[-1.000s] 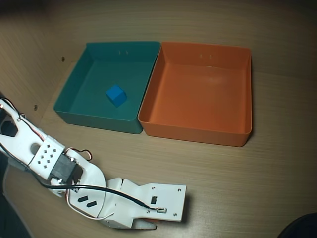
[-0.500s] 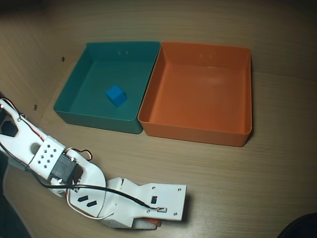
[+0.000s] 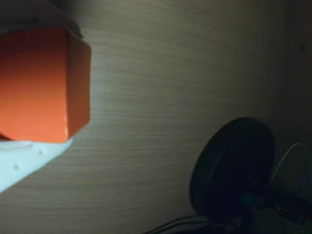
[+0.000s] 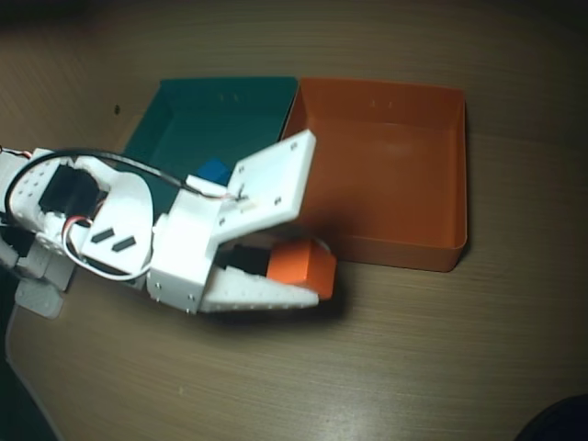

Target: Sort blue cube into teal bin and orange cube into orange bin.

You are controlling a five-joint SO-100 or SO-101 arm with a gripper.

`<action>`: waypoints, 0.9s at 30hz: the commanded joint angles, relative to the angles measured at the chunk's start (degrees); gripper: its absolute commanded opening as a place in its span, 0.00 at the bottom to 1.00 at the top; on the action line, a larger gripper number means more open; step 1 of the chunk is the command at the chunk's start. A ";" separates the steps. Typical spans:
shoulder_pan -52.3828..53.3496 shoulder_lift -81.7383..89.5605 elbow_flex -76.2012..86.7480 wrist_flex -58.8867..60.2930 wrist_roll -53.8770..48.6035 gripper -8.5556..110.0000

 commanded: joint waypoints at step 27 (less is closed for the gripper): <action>-22.24 -12.66 -14.50 0.00 3.16 0.02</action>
